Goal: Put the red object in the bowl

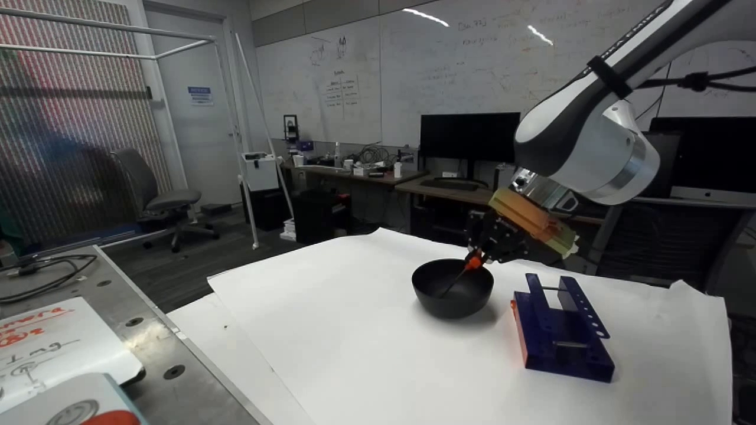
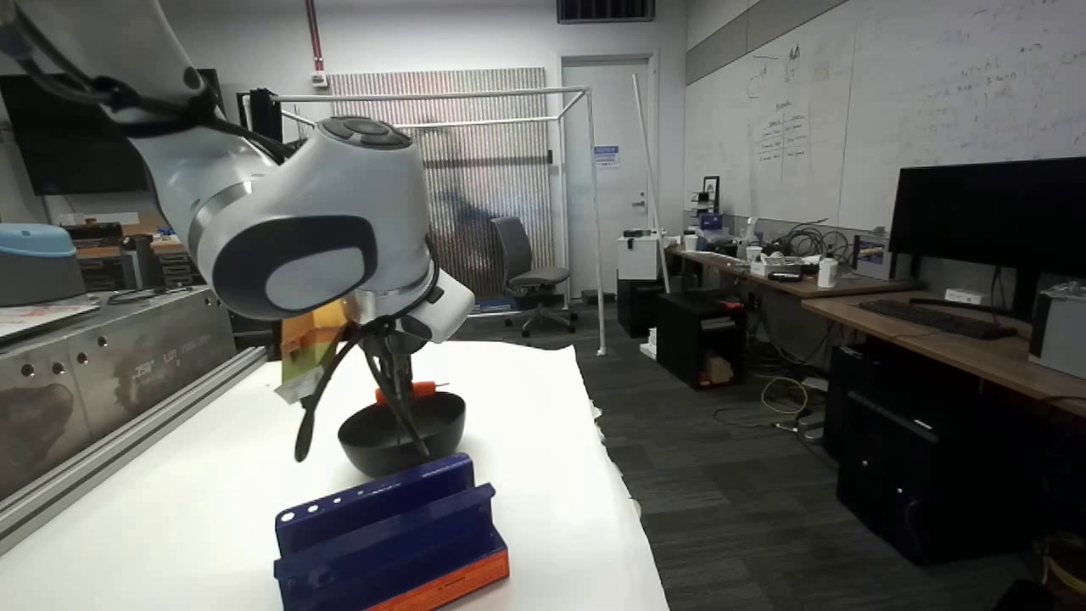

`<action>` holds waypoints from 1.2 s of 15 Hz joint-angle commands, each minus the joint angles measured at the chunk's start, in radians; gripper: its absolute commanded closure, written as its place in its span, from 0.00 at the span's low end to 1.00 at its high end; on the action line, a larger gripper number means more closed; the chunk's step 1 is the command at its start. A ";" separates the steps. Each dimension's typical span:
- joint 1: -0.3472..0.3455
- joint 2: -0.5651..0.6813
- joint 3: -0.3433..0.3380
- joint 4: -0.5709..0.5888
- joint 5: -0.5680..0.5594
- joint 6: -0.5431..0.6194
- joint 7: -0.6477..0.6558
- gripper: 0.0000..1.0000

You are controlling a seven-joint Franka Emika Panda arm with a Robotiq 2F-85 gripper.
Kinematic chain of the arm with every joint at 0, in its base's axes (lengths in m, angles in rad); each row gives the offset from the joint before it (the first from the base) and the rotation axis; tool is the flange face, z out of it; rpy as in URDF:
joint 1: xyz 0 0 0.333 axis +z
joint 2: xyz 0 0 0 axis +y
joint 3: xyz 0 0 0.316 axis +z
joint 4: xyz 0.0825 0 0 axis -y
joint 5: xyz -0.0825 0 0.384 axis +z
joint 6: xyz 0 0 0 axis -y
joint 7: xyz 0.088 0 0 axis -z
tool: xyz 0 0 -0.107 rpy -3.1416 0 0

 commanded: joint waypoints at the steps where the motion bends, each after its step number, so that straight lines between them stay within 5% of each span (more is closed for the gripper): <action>1: -0.021 0.053 0.040 0.057 0.117 0.051 -0.111 0.90; 2: -0.024 0.056 0.041 0.063 0.130 0.048 -0.123 0.53; 4: -0.028 0.062 0.035 0.064 0.130 0.038 -0.133 0.46; 10: -0.050 0.029 0.010 0.032 0.090 -0.013 -0.110 0.01; 13: -0.028 -0.054 -0.043 -0.015 -0.050 -0.120 -0.017 0.00; 18: -0.028 -0.249 -0.100 -0.017 -0.454 -0.525 0.291 0.00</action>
